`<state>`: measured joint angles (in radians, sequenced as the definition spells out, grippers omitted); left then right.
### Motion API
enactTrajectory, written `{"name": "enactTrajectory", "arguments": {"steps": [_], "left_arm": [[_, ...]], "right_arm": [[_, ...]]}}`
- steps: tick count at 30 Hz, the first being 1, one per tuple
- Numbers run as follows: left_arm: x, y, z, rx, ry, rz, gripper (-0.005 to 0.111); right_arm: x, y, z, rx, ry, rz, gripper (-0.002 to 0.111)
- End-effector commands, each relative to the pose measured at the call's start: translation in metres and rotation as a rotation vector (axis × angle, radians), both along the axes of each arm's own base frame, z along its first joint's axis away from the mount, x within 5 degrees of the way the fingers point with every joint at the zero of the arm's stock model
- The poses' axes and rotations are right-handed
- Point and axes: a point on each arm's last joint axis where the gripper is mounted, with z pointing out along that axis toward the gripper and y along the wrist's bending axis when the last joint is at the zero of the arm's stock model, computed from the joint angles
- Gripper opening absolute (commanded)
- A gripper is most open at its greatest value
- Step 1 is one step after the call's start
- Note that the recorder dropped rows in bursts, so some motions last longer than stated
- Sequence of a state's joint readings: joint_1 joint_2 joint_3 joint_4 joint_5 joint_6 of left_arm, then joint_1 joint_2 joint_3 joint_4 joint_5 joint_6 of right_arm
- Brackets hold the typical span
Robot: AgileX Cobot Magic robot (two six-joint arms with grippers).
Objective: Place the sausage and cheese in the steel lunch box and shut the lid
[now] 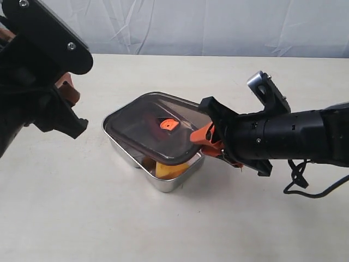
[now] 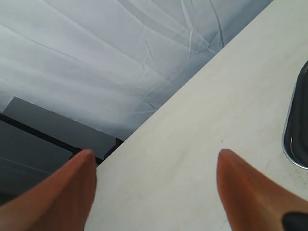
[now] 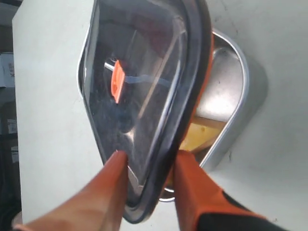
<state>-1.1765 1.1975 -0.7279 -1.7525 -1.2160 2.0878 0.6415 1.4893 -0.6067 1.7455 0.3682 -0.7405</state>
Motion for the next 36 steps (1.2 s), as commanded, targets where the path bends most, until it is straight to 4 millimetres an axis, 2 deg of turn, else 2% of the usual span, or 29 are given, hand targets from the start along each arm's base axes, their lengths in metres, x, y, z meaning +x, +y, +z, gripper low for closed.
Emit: {"name": "enactTrajectory", "arguments": {"steps": [1, 5, 10, 19, 36], "left_arm": [[-0.001, 0.002, 0.003, -0.021, -0.014, 0.005, 0.067], [-0.001, 0.002, 0.003, -0.023, -0.014, 0.006, 0.067], [-0.001, 0.002, 0.003, -0.023, -0.014, 0.006, 0.067], [-0.001, 0.003, 0.003, -0.017, -0.014, 0.003, 0.067], [-0.004, 0.010, 0.011, -0.052, -0.030, 0.002, 0.067]], "right_arm": [[0.000, 0.003, -0.012, -0.013, 0.042, 0.023, 0.032], [-0.001, 0.007, -0.027, -0.016, 0.107, 0.054, 0.034], [-0.002, 0.012, -0.039, -0.011, 0.155, 0.096, 0.046], [0.001, 0.017, -0.026, -0.006, 0.087, 0.182, 0.048], [-0.006, 0.014, -0.030, -0.060, 0.131, 0.238, 0.048]]}}
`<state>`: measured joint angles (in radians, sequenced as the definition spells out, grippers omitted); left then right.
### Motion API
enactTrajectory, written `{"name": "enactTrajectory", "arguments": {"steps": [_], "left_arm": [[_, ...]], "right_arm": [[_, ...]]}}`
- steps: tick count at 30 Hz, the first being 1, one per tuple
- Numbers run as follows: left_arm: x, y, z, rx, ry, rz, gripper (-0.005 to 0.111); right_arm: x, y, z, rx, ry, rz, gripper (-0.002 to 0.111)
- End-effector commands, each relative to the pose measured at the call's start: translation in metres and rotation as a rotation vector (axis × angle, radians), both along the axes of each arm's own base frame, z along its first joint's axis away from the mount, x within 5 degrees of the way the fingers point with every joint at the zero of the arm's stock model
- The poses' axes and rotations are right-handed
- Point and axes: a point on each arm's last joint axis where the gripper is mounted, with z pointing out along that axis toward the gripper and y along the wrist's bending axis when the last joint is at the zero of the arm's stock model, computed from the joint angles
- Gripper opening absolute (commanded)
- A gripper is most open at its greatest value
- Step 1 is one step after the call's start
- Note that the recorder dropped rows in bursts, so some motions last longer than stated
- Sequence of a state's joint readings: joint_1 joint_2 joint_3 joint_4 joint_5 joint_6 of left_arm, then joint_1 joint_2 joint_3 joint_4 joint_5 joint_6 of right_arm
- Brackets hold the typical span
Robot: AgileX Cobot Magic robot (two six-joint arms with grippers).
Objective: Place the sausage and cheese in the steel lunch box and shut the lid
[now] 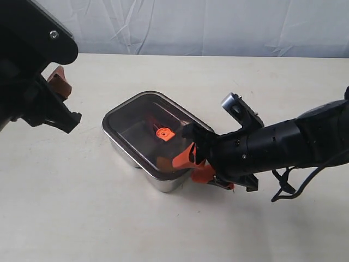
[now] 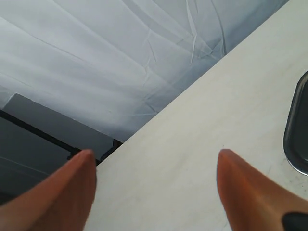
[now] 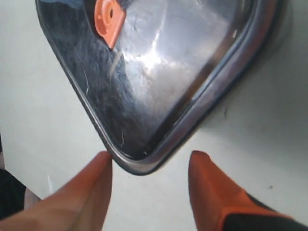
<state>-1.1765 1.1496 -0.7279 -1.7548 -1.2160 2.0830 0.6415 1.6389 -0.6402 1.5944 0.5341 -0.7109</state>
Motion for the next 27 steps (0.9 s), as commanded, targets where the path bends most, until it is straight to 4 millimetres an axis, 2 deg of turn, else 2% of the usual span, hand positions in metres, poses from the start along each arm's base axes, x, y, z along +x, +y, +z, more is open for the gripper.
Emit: {"name": "enactTrajectory", "arguments": {"steps": [1, 7, 13, 15, 17, 18, 19, 20, 21, 22, 23, 27], "left_arm": [[-0.001, 0.002, 0.002, -0.003, -0.013, 0.001, 0.067], [-0.001, 0.003, -0.001, 0.009, -0.008, 0.000, 0.067], [0.000, 0.005, -0.004, 0.018, -0.003, 0.008, 0.067], [0.005, 0.005, -0.006, 0.001, 0.010, -0.013, 0.067], [0.012, 0.005, -0.008, -0.037, 0.030, -0.041, 0.063], [0.019, 0.005, -0.009, -0.083, 0.050, -0.076, 0.053], [0.023, 0.004, -0.011, -0.115, 0.065, -0.109, 0.046], [0.032, 0.007, -0.012, -0.161, 0.086, -0.144, 0.030], [0.036, 0.008, -0.013, -0.183, 0.096, -0.163, 0.022], [0.045, 0.013, -0.015, -0.229, 0.113, -0.181, 0.009], [0.050, 0.017, -0.016, -0.264, 0.120, -0.176, 0.002], [0.087, 0.040, -0.036, -0.434, 0.213, -0.149, 0.000]], "right_arm": [[-0.004, -0.003, 0.001, -0.043, 0.019, 0.045, 0.048], [-0.011, -0.011, 0.004, -0.130, 0.018, 0.098, 0.048], [-0.015, -0.016, 0.027, -0.118, -0.086, 0.132, 0.047], [-0.015, -0.020, 0.036, -0.130, -0.141, 0.123, 0.043], [-0.014, -0.025, 0.045, -0.147, -0.208, 0.101, 0.030], [-0.010, -0.029, 0.053, -0.156, -0.283, 0.053, 0.014], [-0.007, -0.031, 0.058, -0.158, -0.332, 0.017, 0.004], [-0.002, -0.033, 0.067, -0.154, -0.398, -0.035, -0.001], [0.001, -0.033, 0.071, -0.154, -0.427, -0.048, -0.001], [0.005, -0.031, 0.078, -0.146, -0.455, -0.056, -0.001], [0.008, -0.029, 0.081, -0.150, -0.473, -0.046, -0.001], [0.037, -0.017, 0.080, -0.211, -0.566, -0.055, -0.001]]}}
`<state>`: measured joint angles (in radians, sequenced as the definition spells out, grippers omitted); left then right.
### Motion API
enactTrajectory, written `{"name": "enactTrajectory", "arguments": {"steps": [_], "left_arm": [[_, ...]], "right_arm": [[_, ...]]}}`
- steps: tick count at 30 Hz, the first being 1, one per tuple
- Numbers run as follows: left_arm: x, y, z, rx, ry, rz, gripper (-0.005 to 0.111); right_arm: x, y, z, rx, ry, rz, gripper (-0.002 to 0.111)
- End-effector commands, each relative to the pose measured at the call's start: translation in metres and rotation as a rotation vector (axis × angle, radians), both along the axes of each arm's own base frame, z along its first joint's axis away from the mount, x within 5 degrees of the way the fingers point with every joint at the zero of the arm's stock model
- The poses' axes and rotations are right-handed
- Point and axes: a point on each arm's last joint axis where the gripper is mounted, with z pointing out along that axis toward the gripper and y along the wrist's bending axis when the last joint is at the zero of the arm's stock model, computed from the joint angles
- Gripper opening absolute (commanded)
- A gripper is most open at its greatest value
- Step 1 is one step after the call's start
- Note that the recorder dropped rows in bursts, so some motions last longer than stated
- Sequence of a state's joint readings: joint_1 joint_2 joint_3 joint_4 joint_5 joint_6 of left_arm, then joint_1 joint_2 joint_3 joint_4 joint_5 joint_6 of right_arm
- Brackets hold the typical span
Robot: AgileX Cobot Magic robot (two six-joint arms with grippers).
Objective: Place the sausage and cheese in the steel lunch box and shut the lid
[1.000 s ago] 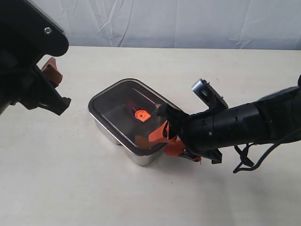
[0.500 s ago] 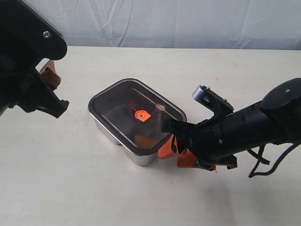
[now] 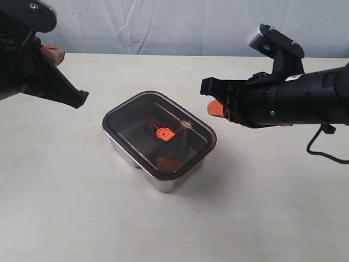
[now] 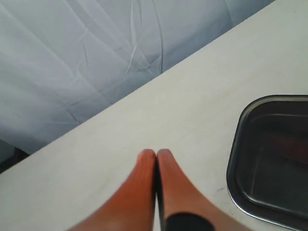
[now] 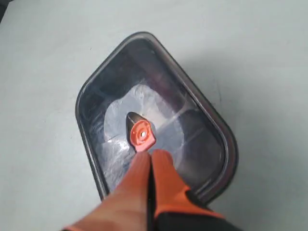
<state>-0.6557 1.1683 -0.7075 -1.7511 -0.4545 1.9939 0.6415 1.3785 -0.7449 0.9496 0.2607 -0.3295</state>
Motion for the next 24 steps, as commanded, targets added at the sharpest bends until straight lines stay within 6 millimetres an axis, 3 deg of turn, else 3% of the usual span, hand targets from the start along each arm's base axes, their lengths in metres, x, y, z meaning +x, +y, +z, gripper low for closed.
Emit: {"name": "enactTrajectory", "arguments": {"steps": [1, 5, 12, 18, 24], "left_arm": [[0.028, 0.018, -0.021, -0.148, 0.102, 0.006, 0.000], [0.048, 0.016, -0.047, -0.340, 0.240, -0.197, 0.000], [0.072, 0.022, -0.076, -0.401, 0.352, -0.151, 0.000], [0.078, 0.019, -0.084, -0.409, 0.379, -0.158, 0.000], [0.082, 0.019, -0.079, -0.413, 0.362, -0.164, 0.000]], "right_arm": [[0.026, 0.006, -0.006, -0.066, -0.096, -0.041, -0.001], [0.041, 0.018, -0.029, -0.107, -0.036, -0.035, -0.001], [0.047, 0.017, -0.039, -0.136, -0.024, -0.040, -0.001], [0.062, -0.005, -0.047, -0.148, 0.030, -0.103, -0.001], [0.061, -0.008, -0.066, -0.181, 0.139, -0.057, -0.001]]}}
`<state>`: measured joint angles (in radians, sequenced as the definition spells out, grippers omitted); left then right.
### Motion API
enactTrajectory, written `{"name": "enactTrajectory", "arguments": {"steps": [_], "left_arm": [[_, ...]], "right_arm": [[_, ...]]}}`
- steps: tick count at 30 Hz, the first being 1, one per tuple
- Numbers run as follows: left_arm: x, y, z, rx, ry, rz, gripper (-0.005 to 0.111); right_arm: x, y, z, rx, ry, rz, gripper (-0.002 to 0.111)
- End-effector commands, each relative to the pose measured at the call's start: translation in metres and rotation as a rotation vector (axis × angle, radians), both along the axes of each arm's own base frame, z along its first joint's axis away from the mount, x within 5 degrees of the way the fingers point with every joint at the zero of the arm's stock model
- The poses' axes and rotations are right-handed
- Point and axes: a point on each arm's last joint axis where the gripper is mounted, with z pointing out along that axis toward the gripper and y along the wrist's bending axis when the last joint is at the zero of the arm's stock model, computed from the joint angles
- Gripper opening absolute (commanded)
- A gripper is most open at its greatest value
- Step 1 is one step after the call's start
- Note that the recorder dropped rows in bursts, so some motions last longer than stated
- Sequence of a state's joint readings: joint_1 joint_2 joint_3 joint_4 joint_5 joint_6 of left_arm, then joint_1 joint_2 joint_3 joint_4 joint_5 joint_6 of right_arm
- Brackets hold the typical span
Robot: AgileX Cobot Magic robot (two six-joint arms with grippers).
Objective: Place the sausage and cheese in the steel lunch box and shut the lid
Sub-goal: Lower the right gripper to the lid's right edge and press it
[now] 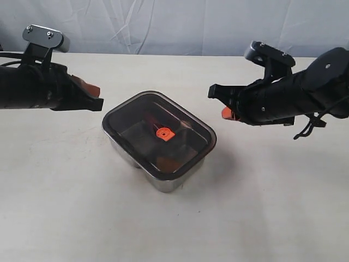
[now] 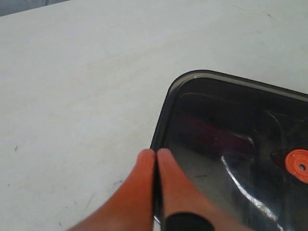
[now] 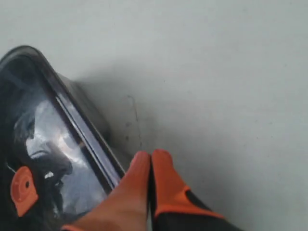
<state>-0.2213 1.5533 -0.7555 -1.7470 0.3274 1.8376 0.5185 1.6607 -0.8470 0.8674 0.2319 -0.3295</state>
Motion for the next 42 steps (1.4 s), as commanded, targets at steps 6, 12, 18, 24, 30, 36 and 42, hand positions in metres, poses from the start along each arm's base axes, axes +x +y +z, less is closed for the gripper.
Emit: {"name": "enactTrajectory", "arguments": {"steps": [6, 12, 18, 24, 30, 36, 42], "left_arm": [[0.003, -0.001, 0.005, -0.014, -0.016, -0.006, 0.000], [0.003, -0.001, 0.005, -0.014, -0.016, -0.006, 0.000], [0.003, -0.001, 0.005, -0.014, -0.016, -0.006, 0.000], [0.003, -0.001, 0.005, -0.014, -0.016, -0.006, 0.000], [0.003, -0.001, 0.005, -0.014, -0.016, -0.006, 0.000], [0.003, -0.001, 0.005, -0.012, -0.015, -0.003, 0.000], [0.003, -0.001, 0.005, -0.014, -0.015, -0.006, 0.000]], "right_arm": [[0.001, 0.000, -0.024, -0.040, 0.102, 0.030, -0.001], [-0.002, 0.002, -0.027, -0.036, 0.137, 0.046, -0.001], [-0.005, 0.004, -0.027, -0.016, 0.168, 0.049, -0.001], [-0.011, 0.014, -0.026, -0.010, 0.171, 0.074, -0.001], [-0.013, 0.017, -0.026, -0.012, 0.163, 0.082, -0.001], [-0.011, 0.015, -0.026, -0.027, 0.146, 0.088, -0.001], [-0.008, 0.012, -0.027, -0.057, 0.115, 0.059, -0.001]]}}
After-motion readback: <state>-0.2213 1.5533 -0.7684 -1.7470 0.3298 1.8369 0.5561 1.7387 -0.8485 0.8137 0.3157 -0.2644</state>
